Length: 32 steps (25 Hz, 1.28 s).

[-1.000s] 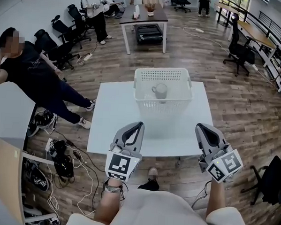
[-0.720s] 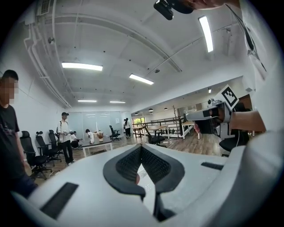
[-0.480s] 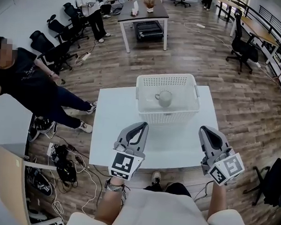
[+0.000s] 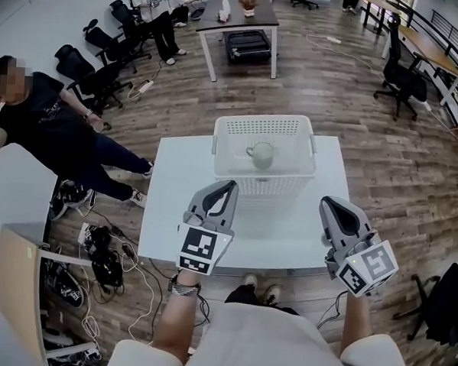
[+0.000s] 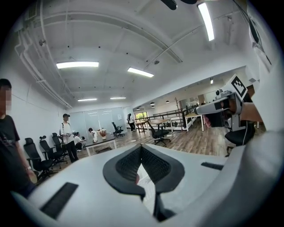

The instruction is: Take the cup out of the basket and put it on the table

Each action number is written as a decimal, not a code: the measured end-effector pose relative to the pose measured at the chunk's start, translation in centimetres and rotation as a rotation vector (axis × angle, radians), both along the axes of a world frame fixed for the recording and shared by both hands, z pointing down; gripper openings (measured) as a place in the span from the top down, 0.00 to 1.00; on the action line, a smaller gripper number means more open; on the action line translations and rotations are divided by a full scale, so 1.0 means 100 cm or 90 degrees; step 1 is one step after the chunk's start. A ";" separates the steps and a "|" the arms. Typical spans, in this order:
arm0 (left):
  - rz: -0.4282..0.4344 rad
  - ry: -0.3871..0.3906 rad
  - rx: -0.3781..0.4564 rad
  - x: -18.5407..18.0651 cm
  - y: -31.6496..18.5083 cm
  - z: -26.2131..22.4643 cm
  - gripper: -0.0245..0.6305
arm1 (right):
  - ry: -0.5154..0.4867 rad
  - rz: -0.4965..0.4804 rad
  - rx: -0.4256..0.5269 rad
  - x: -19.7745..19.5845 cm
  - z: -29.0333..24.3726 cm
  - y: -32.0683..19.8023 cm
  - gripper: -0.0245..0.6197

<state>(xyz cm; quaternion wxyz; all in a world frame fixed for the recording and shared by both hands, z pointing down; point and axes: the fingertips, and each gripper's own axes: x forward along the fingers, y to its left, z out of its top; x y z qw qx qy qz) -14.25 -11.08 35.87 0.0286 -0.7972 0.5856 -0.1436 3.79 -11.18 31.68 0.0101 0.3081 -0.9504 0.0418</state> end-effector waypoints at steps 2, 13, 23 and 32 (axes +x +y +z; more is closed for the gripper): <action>-0.002 -0.022 0.001 0.006 -0.007 0.000 0.96 | 0.003 -0.009 -0.001 0.007 0.002 0.000 0.94; 0.018 -0.156 -0.038 0.006 -0.092 0.011 0.92 | -0.003 -0.011 -0.015 0.020 0.019 -0.023 0.94; 0.066 -0.187 -0.117 -0.002 -0.160 0.068 0.87 | 0.007 0.004 -0.051 -0.006 0.042 -0.071 0.94; 0.104 -0.193 -0.201 -0.018 -0.209 0.127 0.84 | 0.013 0.023 -0.093 -0.034 0.067 -0.117 0.94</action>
